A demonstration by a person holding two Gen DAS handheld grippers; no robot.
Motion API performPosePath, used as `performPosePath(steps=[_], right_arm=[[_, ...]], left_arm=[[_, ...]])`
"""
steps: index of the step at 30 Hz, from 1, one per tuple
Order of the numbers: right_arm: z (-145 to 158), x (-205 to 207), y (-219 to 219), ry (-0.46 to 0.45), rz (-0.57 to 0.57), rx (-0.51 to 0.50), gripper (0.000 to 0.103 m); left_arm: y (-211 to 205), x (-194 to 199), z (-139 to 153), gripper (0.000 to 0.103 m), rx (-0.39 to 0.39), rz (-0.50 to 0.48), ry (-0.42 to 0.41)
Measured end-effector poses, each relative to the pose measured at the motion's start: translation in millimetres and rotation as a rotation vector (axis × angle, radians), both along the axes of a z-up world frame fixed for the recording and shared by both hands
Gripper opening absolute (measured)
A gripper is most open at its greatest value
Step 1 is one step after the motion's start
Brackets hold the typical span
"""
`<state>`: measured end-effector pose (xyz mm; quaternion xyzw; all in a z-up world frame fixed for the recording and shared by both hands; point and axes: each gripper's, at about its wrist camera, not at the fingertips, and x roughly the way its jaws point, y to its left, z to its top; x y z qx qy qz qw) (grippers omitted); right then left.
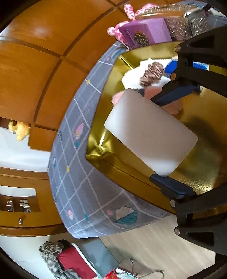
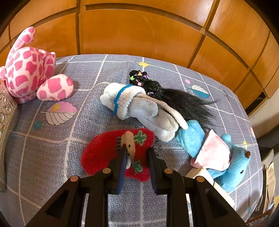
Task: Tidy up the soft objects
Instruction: 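Carry the white pad into the gold tray and open the left tool, then carry the red fuzzy slipper into the gold tray and release it with the right tool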
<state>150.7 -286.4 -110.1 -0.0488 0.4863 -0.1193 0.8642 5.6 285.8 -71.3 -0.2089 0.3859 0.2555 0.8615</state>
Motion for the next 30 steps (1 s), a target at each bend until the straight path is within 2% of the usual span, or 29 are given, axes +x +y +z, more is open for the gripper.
performPosePath(steps=[2, 6, 12, 17, 22, 30], right_arm=[[0.5, 0.7, 0.9, 0.001, -0.011, -0.006, 0.023], [2.9, 0.4, 0.1, -0.007, -0.031, 0.007, 0.022], [11.2, -3.4, -10.2, -0.036, -0.070, 0.113, 0.019], [18.9, -8.5, -10.1, -0.062, -0.067, 0.212, 0.018], [33.2, -13.1, 3.6, -0.100, -0.026, 0.292, 0.018], [63.0, -11.6, 41.6, -0.168, 0.063, 0.352, 0.018]], left_arm=[[-0.5, 0.8, -5.1, 0.088, 0.000, 0.003, 0.018], [-7.5, 1.7, -6.9, 0.090, 0.015, -0.017, 0.027], [-21.0, -2.3, 7.2, 0.099, 0.088, -0.034, -0.007], [-29.9, -4.7, 15.1, 0.101, 0.095, -0.063, -0.021], [-43.9, -7.7, 21.9, 0.102, 0.107, -0.099, -0.040], [-61.0, -9.9, 26.4, 0.102, 0.105, -0.158, -0.059]])
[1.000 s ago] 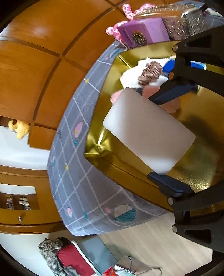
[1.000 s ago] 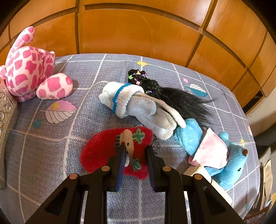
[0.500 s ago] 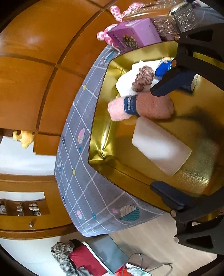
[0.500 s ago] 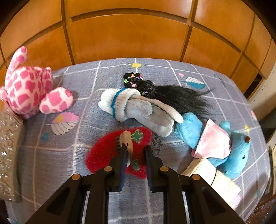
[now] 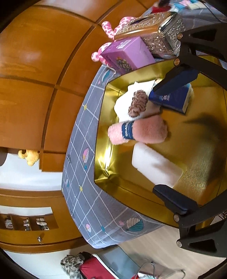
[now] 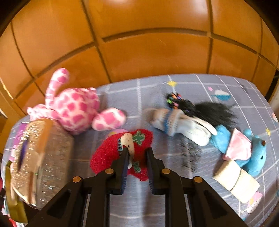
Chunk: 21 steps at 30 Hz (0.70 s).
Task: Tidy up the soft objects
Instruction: 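Carry the red fuzzy slipper into the gold tray and release it with the right tool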
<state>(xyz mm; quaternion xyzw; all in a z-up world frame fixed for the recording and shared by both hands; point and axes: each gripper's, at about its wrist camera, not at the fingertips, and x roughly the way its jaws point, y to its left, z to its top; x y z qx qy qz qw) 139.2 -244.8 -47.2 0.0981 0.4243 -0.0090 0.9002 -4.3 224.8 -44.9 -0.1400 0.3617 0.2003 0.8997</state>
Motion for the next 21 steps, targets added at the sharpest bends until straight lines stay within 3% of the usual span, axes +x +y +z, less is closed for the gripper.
performPosePath(steps=[13, 21], right_arm=[[57.0, 7.5, 92.9, -0.142, 0.195, 0.093, 0.018], [63.0, -11.6, 206.5, -0.142, 0.533, 0.131, 0.018]], left_arm=[[-11.1, -7.1, 1.0, 0.102, -0.010, -0.046, -0.008], [7.1, -17.7, 13.4, 0.102, -0.015, 0.010, -0.050]])
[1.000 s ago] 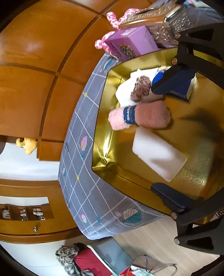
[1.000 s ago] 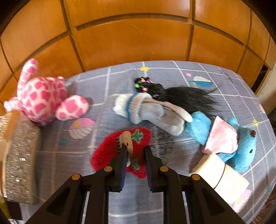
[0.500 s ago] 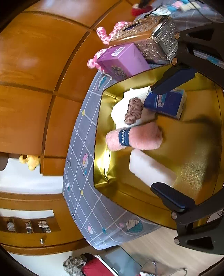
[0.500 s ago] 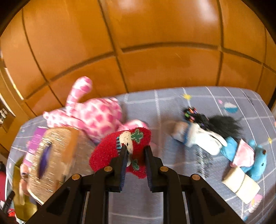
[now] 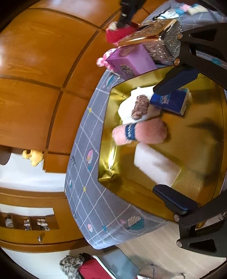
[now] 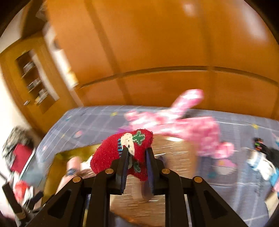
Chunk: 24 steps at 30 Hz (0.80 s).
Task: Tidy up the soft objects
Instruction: 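Carry the red fuzzy slipper into the gold tray and release it with the right tool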
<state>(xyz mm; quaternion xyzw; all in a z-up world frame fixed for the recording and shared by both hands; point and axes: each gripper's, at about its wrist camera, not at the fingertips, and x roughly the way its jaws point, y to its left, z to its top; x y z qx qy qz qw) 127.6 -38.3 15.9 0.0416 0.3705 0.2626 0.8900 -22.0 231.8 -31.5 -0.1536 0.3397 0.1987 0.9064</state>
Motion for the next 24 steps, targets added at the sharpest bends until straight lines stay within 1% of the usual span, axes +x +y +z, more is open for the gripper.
performPosePath(steps=[2, 4, 7, 10, 11, 13, 15, 16, 17, 19, 24], right_arm=[[-6.5, -12.2, 25.7, 0.007, 0.100, -0.016, 0.018], [-16.0, -28.4, 51.8, 0.014, 0.198, -0.057, 0.018], [-31.3, -48.4, 80.6, 0.021, 0.294, -0.128, 0.019], [-47.4, -63.3, 97.2, 0.033, 0.342, -0.188, 0.020], [-52.0, -69.8, 101.0, 0.038, 0.351, -0.205, 0.023], [-62.7, -75.2, 107.4, 0.042, 0.357, -0.250, 0.024], [-68.4, -78.5, 110.0, 0.047, 0.364, -0.270, 0.026], [-69.4, -79.1, 109.2, 0.048, 0.366, -0.275, 0.033], [-70.1, -80.9, 109.2, 0.045, 0.366, -0.276, 0.038], [-69.8, -83.7, 108.8, 0.036, 0.363, -0.275, 0.041], [-63.7, -85.9, 102.0, 0.014, 0.330, -0.262, 0.042]], left_arm=[[6.7, -2.5, 3.9, 0.102, 0.004, 0.026, -0.011], [13.7, -4.1, 6.5, 0.102, 0.004, 0.050, -0.018], [19.6, -5.2, 6.7, 0.102, -0.001, 0.069, -0.020], [21.9, -5.3, 6.0, 0.102, -0.005, 0.072, -0.019], [21.9, -4.6, 6.0, 0.102, -0.005, 0.070, -0.019], [20.8, -4.0, 5.9, 0.102, -0.003, 0.064, -0.018], [19.3, -4.4, 6.3, 0.102, -0.001, 0.059, -0.018], [18.3, -4.3, 6.4, 0.102, 0.000, 0.055, -0.018], [17.1, -4.0, 6.5, 0.102, 0.001, 0.053, -0.018], [15.0, -4.0, 6.8, 0.102, 0.004, 0.046, -0.018], [9.3, -3.1, 7.4, 0.102, 0.011, 0.022, -0.020]])
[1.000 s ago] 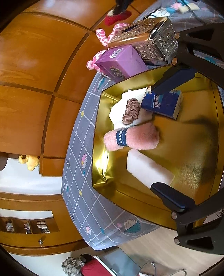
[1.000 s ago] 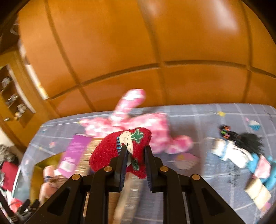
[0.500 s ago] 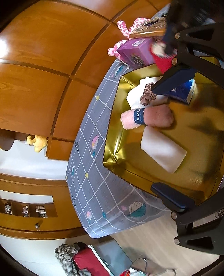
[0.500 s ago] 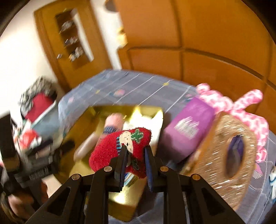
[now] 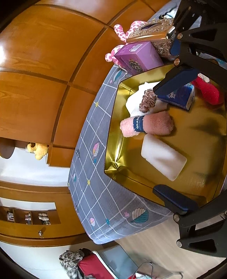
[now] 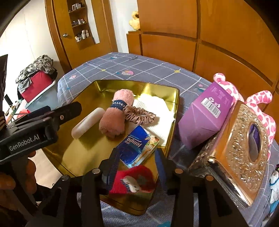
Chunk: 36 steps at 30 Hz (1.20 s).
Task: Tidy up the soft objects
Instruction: 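Carry the red fuzzy slipper into the gold tray and release it with the right tool, then reach the left tool to the white knit sock with blue band and grasp it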
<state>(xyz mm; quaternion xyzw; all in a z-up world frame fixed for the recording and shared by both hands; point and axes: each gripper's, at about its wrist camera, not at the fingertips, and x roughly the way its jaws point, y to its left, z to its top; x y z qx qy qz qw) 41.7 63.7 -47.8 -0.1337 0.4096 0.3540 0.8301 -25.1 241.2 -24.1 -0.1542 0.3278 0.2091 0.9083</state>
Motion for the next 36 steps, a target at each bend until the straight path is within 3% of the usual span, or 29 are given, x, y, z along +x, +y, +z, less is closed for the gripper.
performPosePath(steps=[13, 25, 36], right_arm=[[33.6, -9.5, -51.6, -0.120, -0.158, 0.053, 0.044], [41.8, 3.5, -132.9, -0.132, -0.364, 0.102, 0.044], [33.6, 9.6, -212.4, -0.132, -0.555, 0.075, 0.044]], left_arm=[[-33.5, -1.7, 9.0, 0.102, 0.041, -0.107, -0.022], [-70.5, -4.1, 13.9, 0.102, 0.072, -0.216, -0.024], [-117.8, 0.0, 17.3, 0.102, 0.106, -0.370, -0.019]])
